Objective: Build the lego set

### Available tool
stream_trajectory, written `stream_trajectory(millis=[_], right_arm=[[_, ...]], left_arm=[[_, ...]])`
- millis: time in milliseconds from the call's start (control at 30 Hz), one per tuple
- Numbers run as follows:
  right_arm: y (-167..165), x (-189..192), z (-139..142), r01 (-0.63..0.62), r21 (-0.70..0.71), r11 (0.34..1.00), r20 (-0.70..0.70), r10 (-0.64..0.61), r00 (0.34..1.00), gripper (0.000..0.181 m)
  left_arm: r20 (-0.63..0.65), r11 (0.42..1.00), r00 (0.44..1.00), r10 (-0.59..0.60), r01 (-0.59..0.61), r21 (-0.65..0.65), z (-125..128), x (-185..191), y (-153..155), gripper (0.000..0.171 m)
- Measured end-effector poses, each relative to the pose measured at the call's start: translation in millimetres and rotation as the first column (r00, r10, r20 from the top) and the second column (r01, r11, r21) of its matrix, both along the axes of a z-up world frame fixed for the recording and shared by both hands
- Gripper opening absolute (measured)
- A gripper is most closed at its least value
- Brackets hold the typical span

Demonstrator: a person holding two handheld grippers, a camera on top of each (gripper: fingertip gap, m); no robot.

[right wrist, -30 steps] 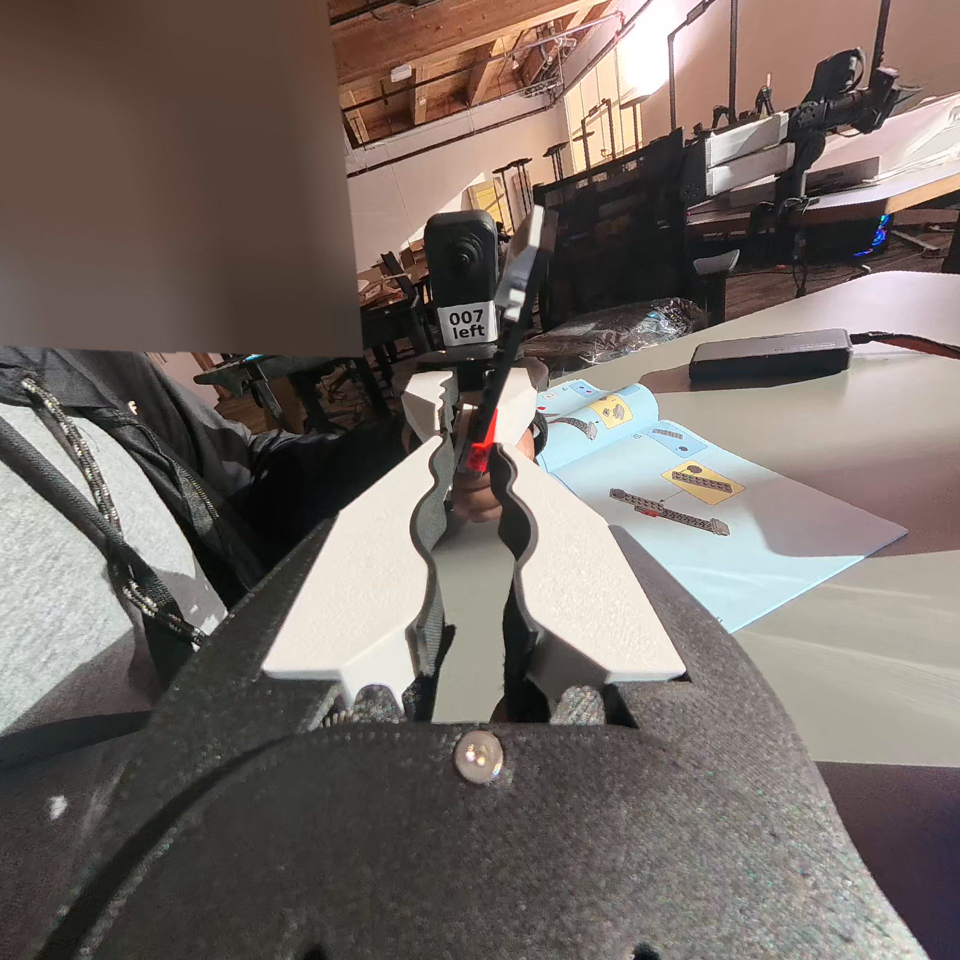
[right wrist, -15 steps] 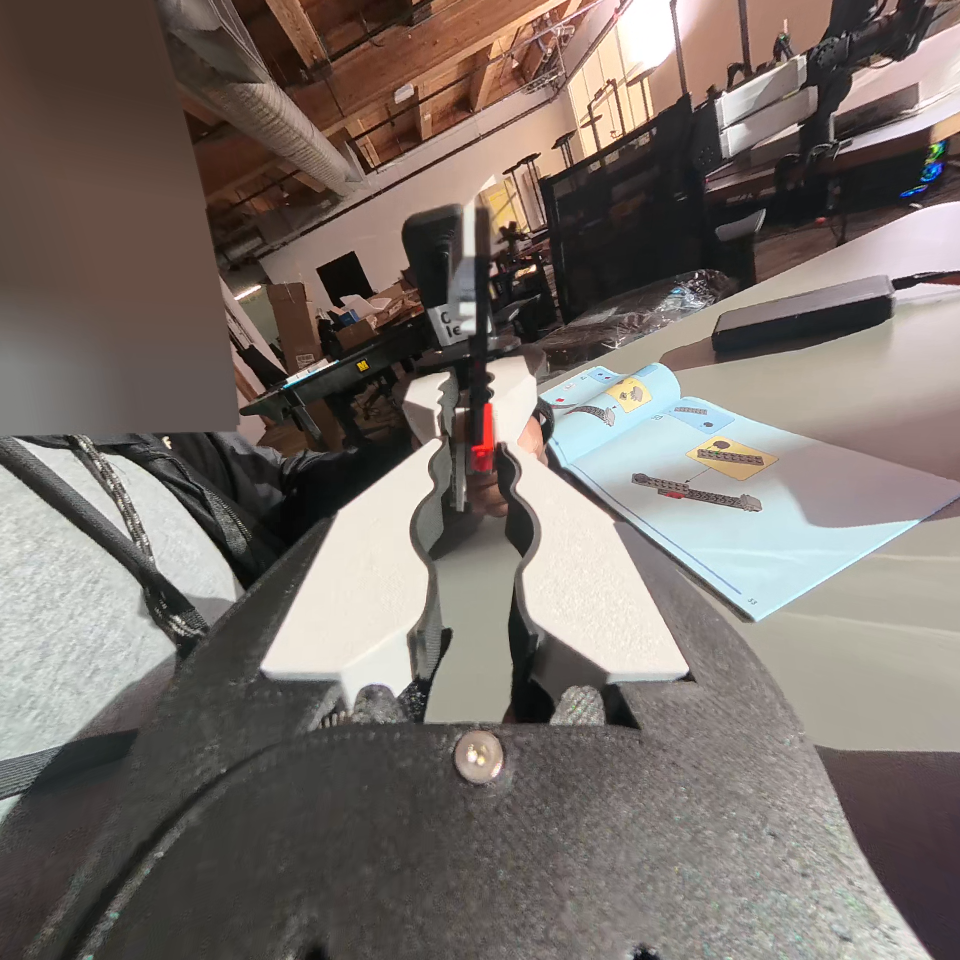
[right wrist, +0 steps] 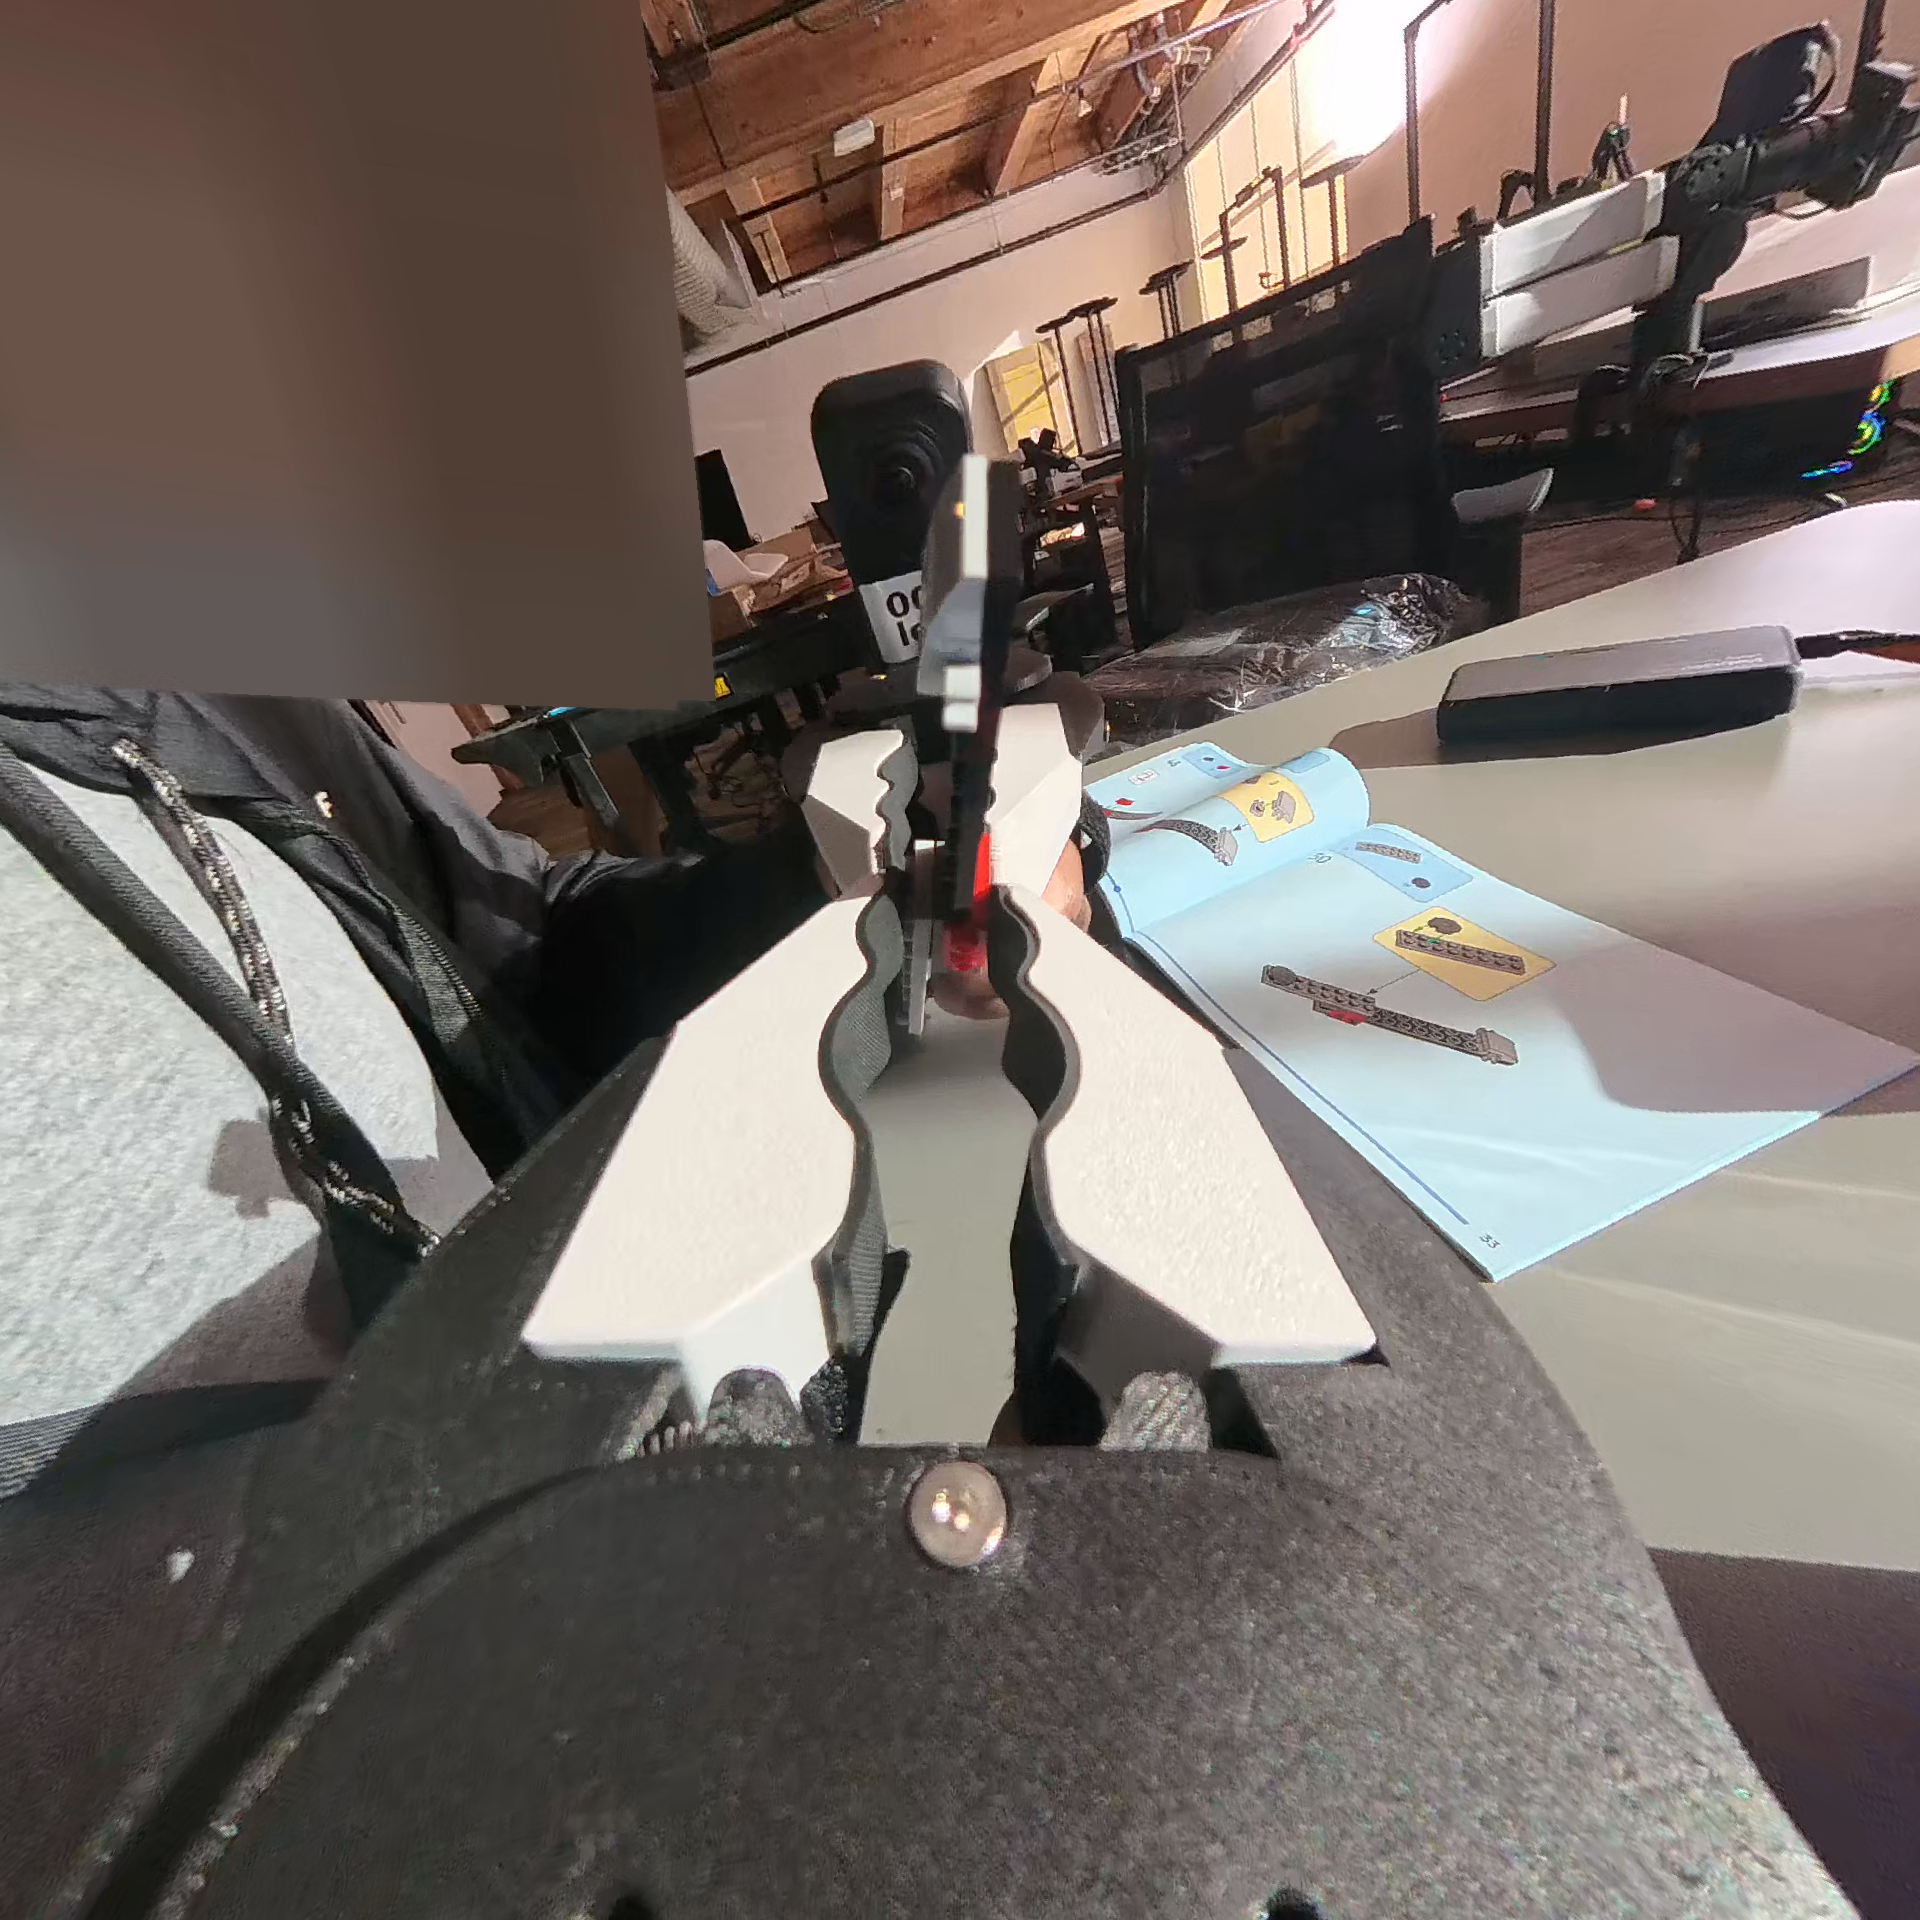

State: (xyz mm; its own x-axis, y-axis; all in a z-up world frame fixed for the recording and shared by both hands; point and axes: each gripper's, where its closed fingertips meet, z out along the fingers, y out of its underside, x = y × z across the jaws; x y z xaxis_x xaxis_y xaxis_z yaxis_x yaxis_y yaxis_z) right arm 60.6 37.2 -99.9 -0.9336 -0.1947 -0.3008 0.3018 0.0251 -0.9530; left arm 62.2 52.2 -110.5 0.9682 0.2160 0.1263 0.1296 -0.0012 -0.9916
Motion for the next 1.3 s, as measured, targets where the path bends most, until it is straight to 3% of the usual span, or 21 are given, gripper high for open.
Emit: stream_trajectory(millis=[367, 567, 767, 967, 1133, 1300], right_arm=[[-0.1, 1.9, -0.9, -0.007, 0.005, 1.000, -0.009, 0.007, 1.000, 0.017], [-0.6, -6.7, 0.4, 0.035, 0.022, 0.999, 0.036, -0.036, 0.999, 0.021], [0.5, -17.0, 2.0, 0.076, 0.017, 0.997, 0.108, -0.077, 0.991, 0.024], [-1.7, -21.1, 13.6, 0.113, -0.020, 0.993, 0.161, -0.108, 0.981, 0.027], [-3.1, -25.1, 23.9, 0.164, -0.039, 0.986, 0.179, -0.154, 0.972, 0.028], [-3.8, -27.8, 24.6, 0.194, -0.031, 0.981, 0.181, -0.185, 0.966, 0.027]], left_arm=[[-0.015, 1.000, 1.000, -0.013, 0.013, -0.006, -0.5, 2.0, -0.2, 0.017], [0.037, 0.999, 0.999, 0.025, -0.026, 0.036, 0.8, -7.5, -2.6, 0.017], [0.152, 0.982, 0.988, 0.004, -0.032, 0.185, 14.5, -13.7, -10.6, 0.017], [0.315, 0.919, 0.945, -0.085, -0.048, 0.392, 26.1, -22.8, -16.8, 0.016], [0.368, 0.853, 0.917, -0.156, -0.063, 0.518, 33.0, -27.9, -22.0, 0.016], [0.372, 0.833, 0.908, -0.192, -0.050, 0.552, 35.6, -26.3, -17.1, 0.016]])
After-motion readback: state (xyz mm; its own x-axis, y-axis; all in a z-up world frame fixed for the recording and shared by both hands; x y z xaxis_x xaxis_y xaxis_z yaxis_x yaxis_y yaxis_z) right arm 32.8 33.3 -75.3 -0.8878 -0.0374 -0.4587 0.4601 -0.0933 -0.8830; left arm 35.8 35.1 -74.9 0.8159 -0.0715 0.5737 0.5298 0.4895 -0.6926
